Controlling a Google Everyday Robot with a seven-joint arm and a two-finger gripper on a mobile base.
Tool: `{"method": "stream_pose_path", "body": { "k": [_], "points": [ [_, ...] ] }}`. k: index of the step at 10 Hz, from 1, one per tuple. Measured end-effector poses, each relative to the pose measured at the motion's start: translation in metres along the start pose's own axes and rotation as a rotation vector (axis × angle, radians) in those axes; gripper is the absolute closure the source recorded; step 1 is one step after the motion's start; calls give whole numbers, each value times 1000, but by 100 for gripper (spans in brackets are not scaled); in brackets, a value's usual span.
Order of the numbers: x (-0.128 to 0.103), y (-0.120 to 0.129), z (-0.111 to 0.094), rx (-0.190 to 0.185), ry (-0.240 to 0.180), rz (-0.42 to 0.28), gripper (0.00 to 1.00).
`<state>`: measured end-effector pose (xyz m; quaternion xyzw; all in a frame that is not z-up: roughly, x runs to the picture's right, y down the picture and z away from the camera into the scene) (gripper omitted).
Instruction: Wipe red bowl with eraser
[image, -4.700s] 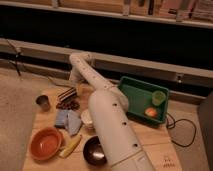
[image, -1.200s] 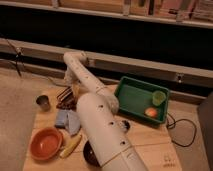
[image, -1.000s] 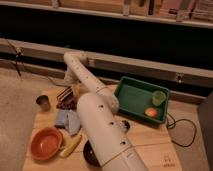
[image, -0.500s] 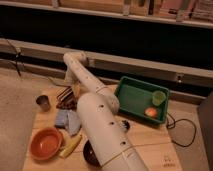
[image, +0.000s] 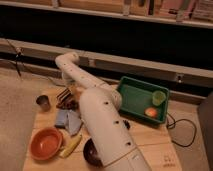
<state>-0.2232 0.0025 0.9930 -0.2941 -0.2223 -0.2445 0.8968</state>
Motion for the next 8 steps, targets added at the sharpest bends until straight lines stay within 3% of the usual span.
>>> {"method": "stream_pose_path", "body": {
  "k": [1,2,3,5,7,8],
  "points": [
    [2,1,4,-10,-52,-4,59],
    [4,1,11,-20,-62,-10,49],
    [4,1,17,-31,-43,-22,40],
    [7,2,17,-31,-42,-19,22],
    [7,2,18,-33,-42,-20,23],
    [6,2,18,-33,-42,-20,32]
  ]
}}
